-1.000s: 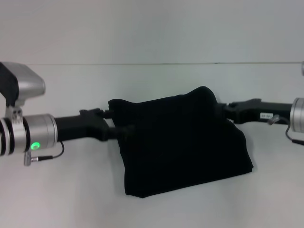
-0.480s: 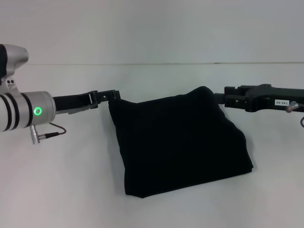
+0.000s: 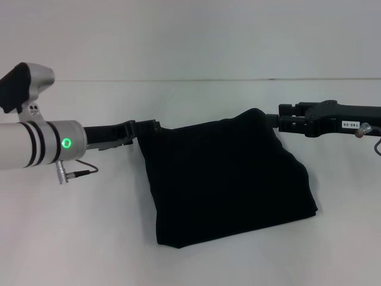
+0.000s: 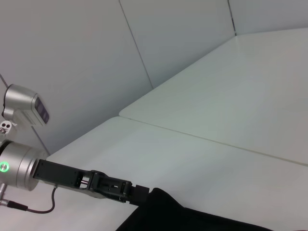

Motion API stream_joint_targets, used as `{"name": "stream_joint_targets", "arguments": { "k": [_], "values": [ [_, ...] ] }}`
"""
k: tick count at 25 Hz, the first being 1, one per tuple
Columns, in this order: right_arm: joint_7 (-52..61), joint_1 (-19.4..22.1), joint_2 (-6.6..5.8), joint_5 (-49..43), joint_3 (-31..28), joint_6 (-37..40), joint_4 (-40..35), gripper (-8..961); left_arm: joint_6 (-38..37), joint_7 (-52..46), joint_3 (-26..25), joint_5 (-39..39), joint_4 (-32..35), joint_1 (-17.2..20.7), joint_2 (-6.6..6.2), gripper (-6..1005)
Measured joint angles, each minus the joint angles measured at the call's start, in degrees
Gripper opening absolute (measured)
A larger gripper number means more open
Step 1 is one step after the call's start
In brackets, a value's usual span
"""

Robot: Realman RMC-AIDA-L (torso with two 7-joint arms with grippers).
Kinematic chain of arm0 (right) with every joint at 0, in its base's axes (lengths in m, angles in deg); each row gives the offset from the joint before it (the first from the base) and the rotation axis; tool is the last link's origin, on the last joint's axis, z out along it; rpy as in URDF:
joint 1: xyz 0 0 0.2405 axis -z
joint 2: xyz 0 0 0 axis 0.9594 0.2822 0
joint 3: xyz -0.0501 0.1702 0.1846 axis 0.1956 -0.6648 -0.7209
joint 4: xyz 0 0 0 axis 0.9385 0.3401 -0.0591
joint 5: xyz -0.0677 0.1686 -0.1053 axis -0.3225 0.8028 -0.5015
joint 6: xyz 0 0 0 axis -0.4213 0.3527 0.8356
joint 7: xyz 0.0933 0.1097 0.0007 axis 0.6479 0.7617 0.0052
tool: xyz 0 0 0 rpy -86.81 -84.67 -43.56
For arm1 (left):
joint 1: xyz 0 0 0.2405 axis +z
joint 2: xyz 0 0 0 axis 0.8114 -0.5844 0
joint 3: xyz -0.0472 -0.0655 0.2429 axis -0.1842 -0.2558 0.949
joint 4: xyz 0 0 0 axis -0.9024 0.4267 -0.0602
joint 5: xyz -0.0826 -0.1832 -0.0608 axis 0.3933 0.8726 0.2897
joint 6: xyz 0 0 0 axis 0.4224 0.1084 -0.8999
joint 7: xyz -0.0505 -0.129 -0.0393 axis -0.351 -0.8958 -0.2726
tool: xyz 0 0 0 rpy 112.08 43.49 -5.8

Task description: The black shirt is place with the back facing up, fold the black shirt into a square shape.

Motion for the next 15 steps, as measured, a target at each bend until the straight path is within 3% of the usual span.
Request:
{"name": "stream_joint_targets", "arguments": {
  "k": [13,15],
  "values": [
    [-1.34,0.22,0.31,-0.08,0.08,-1.64,-0.02,598,1.42,2.20,2.47,0.46,-1.20,-1.26,0.65,940],
    [-1.53,0.32,0.41,-0.08,0.15,-1.68,-0.02,598,1.50,3.50,2.25,0.91,-1.09,-1.05,0.98,878]
  ]
}}
